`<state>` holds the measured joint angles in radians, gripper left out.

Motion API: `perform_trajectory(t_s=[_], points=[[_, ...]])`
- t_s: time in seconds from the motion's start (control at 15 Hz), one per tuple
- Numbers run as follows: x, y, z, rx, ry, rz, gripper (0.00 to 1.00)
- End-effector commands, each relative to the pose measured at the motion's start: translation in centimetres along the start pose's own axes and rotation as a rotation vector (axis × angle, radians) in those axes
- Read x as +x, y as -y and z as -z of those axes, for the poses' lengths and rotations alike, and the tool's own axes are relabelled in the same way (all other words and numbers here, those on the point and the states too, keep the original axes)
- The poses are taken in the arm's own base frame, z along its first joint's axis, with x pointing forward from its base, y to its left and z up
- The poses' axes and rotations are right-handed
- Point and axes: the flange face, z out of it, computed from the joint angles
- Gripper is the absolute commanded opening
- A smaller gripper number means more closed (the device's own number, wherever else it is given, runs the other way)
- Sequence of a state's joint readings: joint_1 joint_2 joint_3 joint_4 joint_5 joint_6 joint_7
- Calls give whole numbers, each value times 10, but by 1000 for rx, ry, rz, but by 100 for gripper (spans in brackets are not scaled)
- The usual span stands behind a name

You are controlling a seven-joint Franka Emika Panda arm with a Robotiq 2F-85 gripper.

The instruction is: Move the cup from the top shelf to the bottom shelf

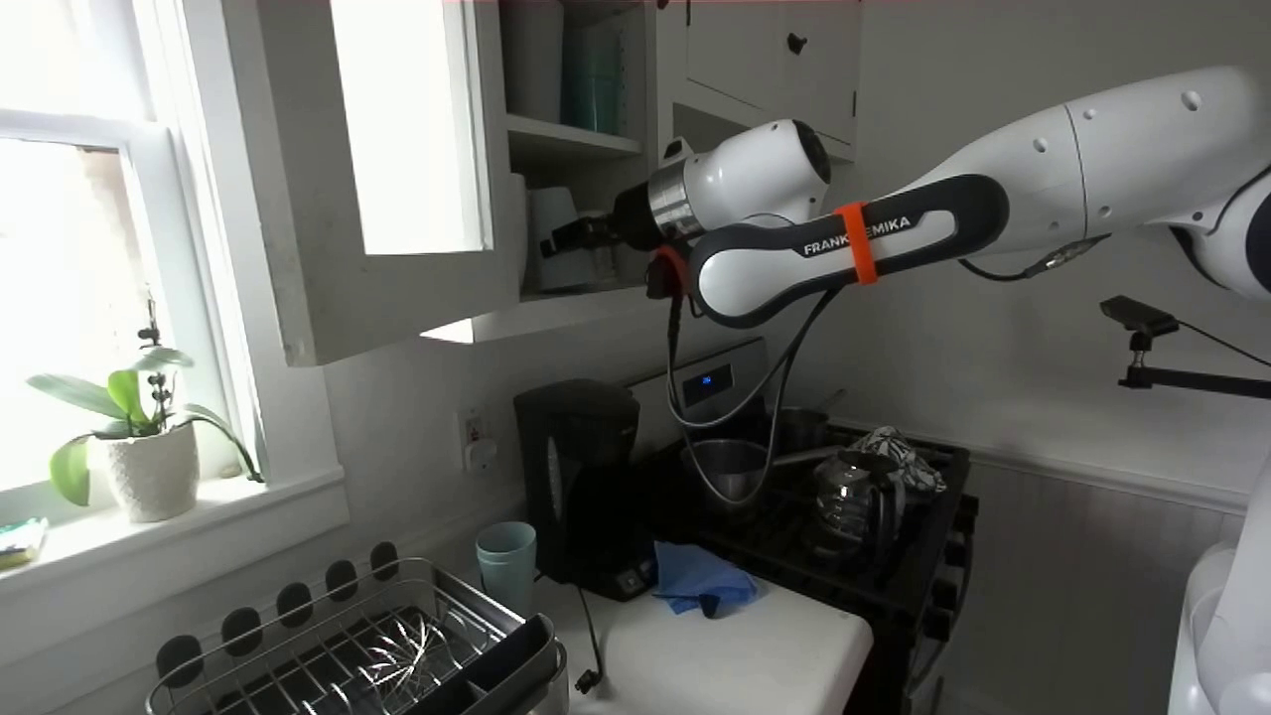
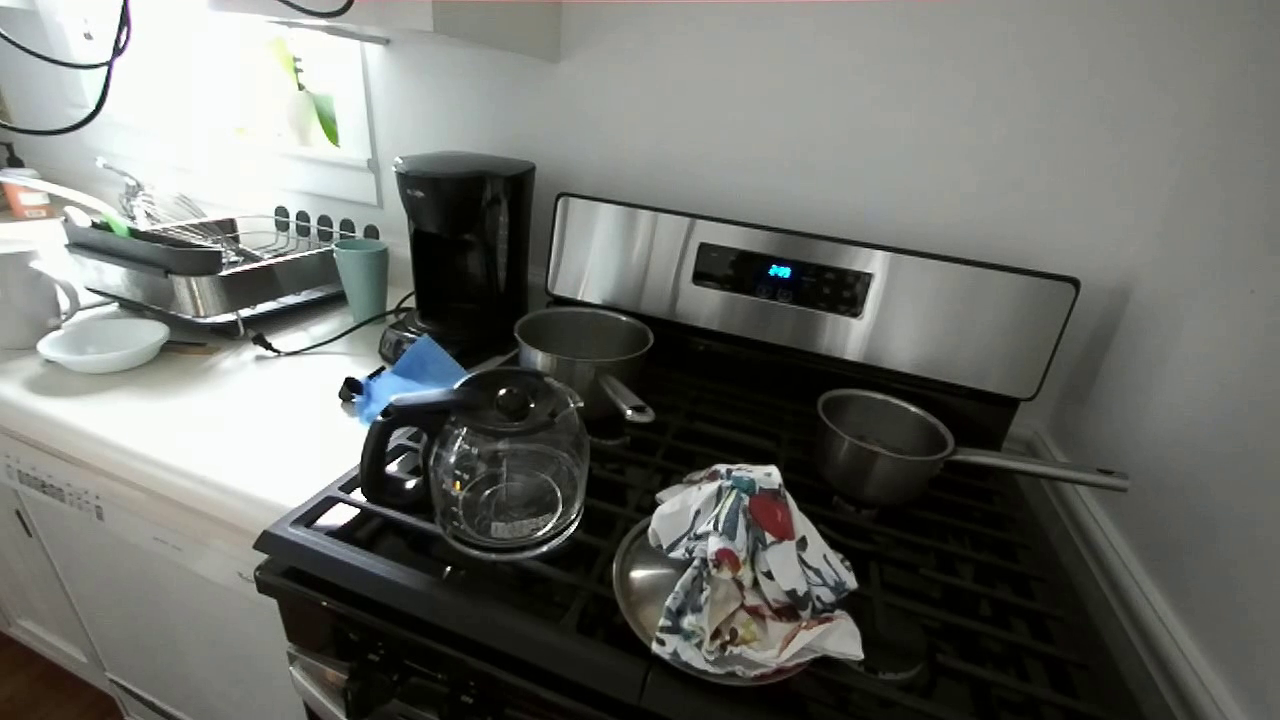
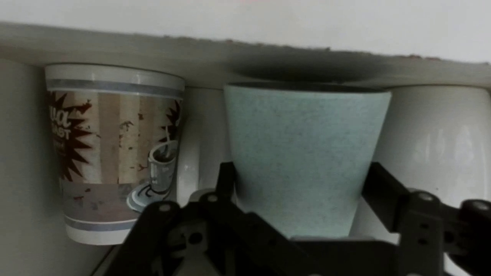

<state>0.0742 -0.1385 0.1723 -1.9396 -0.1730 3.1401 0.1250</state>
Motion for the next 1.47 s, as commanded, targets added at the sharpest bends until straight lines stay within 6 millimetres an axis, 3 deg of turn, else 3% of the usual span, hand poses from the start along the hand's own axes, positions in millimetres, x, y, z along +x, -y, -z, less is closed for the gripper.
perform_trajectory(t_s=[0.0, 0.07, 0.13, 0.2, 0.8, 1.4], points=[[-9, -2, -4, -2, 4, 1, 59], [-10, -3, -5, -4, 8, 0, 59], [-10, -4, -6, -6, 10, -1, 89], [-9, -5, -5, -9, 6, -5, 98], [-3, -6, -1, -9, 33, -51, 100], [12, -10, 18, -15, 155, -95, 100]])
